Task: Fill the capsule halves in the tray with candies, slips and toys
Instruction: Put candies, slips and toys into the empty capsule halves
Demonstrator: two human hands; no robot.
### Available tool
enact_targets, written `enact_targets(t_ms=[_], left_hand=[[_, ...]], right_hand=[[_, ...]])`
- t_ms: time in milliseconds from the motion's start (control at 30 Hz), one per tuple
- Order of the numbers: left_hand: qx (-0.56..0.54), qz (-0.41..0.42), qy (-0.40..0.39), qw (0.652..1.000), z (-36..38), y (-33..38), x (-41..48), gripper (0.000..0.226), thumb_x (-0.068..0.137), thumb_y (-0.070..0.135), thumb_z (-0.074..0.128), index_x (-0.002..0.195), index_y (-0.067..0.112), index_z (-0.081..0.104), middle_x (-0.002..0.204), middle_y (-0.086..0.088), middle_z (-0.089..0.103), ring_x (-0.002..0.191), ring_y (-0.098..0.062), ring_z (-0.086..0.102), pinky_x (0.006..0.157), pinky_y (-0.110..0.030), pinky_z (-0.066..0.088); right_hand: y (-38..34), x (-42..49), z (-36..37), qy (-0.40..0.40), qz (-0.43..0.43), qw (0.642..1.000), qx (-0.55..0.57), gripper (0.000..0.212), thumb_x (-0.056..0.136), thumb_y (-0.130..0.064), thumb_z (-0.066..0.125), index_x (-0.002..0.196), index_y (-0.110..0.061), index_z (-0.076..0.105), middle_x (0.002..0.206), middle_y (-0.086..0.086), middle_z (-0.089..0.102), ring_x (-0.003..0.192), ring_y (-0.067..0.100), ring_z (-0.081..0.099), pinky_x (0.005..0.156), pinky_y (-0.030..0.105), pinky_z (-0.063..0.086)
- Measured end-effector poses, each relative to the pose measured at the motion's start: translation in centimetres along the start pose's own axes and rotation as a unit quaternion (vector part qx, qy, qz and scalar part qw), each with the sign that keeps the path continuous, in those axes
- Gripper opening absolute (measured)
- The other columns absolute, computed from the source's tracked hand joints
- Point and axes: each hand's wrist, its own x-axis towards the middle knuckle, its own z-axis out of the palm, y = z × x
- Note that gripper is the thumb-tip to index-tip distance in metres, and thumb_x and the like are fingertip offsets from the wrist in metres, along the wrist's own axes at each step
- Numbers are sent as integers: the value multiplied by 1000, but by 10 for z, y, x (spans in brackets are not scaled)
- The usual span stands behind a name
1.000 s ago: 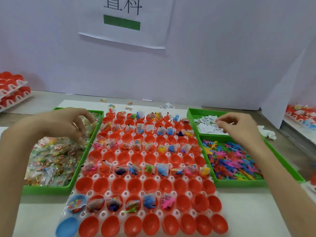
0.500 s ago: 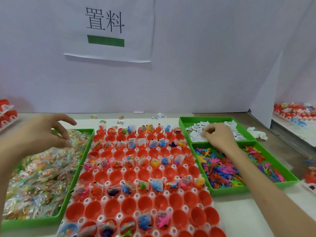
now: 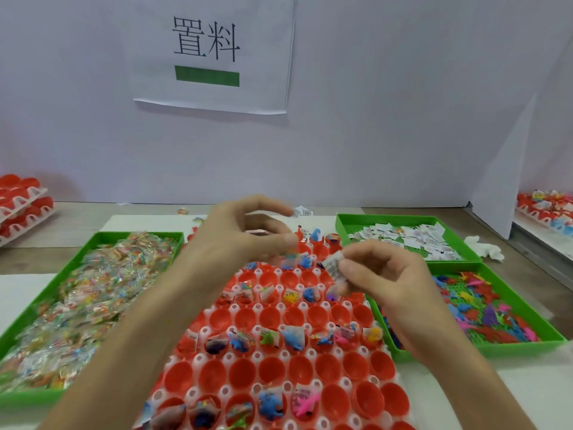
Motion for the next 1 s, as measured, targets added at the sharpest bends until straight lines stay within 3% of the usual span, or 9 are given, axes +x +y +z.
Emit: enact_targets(t_ms=[167, 300, 467, 633, 733, 1000], left_hand=[[-133, 2, 12, 991, 32, -6, -5, 24, 65, 15, 78, 88, 13, 72, 74, -1, 68, 69, -12, 70, 62, -20, 55], [-175, -13, 50, 983, 51, -9, -9, 9, 77, 4, 76, 80, 10, 70, 75, -1, 66, 69, -13, 70, 64, -23, 58], [-225, -17, 78, 971, 56, -7, -13, 9, 81, 5, 72, 80, 11, 65, 76, -1, 62, 69, -11, 67, 65, -22, 56], [-228, 25, 37, 973, 68, -6, -19, 10, 73, 14, 75, 78, 15, 67, 80, -1, 65, 77, -14, 67, 71, -23, 57], [-229, 26, 16, 973, 71, -6, -21, 13, 76, 13, 81, 80, 14, 68, 87, -6, 66, 87, -20, 69, 82, -28, 59], [-255, 16, -4, 967, 76, -8, -22, 17, 67, 11, 78, 80, 12, 67, 79, -4, 66, 83, -19, 68, 86, -30, 60]], right_hand=[[-2, -9, 8, 12, 1, 996, 94, 21, 66, -31, 82, 80, -18, 76, 74, 7, 70, 65, 25, 70, 68, 28, 59], [-5, -11, 10, 7, -5, 992, 126, 40, 57, -50, 91, 80, -21, 75, 73, 2, 66, 63, 18, 65, 65, 24, 56], [-7, -11, 6, 13, -13, 990, 141, 42, 54, -50, 93, 79, -21, 74, 66, -1, 60, 58, 14, 55, 62, 23, 53], [-3, -12, 9, 29, -16, 990, 137, 42, 56, -52, 91, 77, -20, 73, 66, 1, 62, 58, 15, 55, 61, 22, 52], [0, -12, 9, 54, -9, 985, 164, 47, 57, -55, 91, 77, -17, 70, 66, 5, 57, 58, 15, 53, 60, 22, 51], [0, -15, 13, 84, -24, 981, 170, 37, 65, -47, 84, 80, -18, 67, 69, 4, 55, 58, 14, 51, 61, 24, 49]])
